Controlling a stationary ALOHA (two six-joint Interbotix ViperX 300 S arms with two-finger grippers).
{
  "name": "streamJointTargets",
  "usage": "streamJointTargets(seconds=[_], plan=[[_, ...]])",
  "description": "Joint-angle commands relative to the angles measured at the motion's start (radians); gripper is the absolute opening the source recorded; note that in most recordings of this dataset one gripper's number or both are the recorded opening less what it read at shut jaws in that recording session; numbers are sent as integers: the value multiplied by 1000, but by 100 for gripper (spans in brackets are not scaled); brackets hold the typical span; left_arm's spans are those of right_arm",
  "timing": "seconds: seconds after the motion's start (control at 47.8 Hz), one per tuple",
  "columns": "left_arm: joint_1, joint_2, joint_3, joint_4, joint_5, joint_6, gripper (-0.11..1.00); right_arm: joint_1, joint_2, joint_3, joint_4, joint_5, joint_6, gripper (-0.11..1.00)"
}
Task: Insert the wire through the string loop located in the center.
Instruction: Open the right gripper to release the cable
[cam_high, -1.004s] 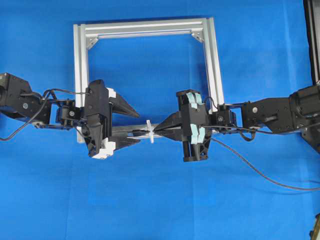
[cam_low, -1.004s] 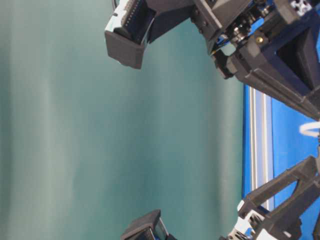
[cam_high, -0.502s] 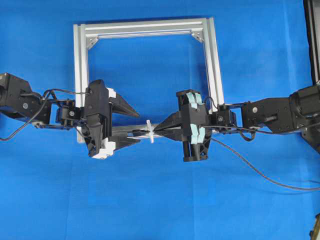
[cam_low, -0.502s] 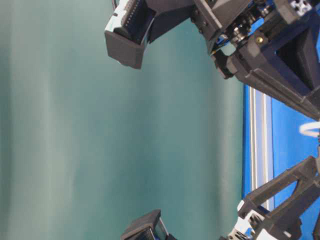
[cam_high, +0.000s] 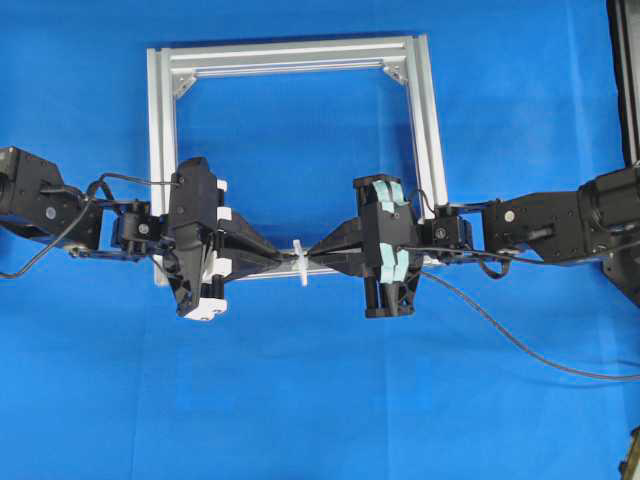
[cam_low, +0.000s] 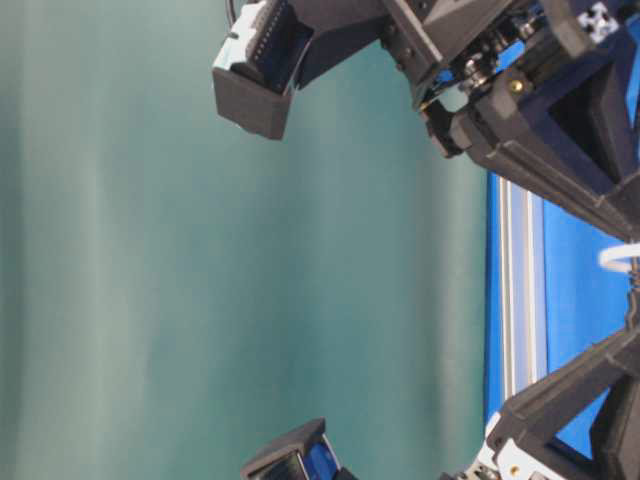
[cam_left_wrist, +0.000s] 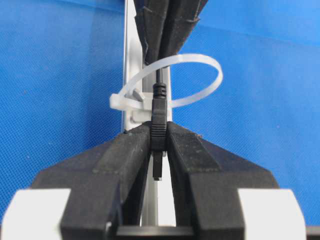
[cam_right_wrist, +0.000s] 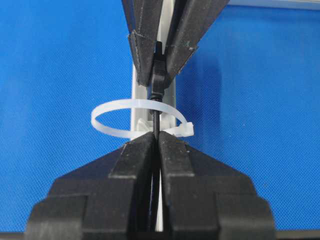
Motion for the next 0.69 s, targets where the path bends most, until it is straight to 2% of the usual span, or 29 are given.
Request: streamJointTargets(seconds=[0.0, 0.502, 0.586, 0.669], plan=[[5, -14, -5, -5, -3, -2, 8, 5, -15, -11, -5, -11, 2, -2], [5, -14, -5, -3, -3, -2, 8, 5, -15, -9, -6, -6, 2, -1], [3, -14, -5, -5, -3, -2, 8, 5, -15, -9, -6, -3, 2, 10], [3, -14, -5, -3, -3, 0, 8, 3, -15, -9, -6, -3, 2, 29]])
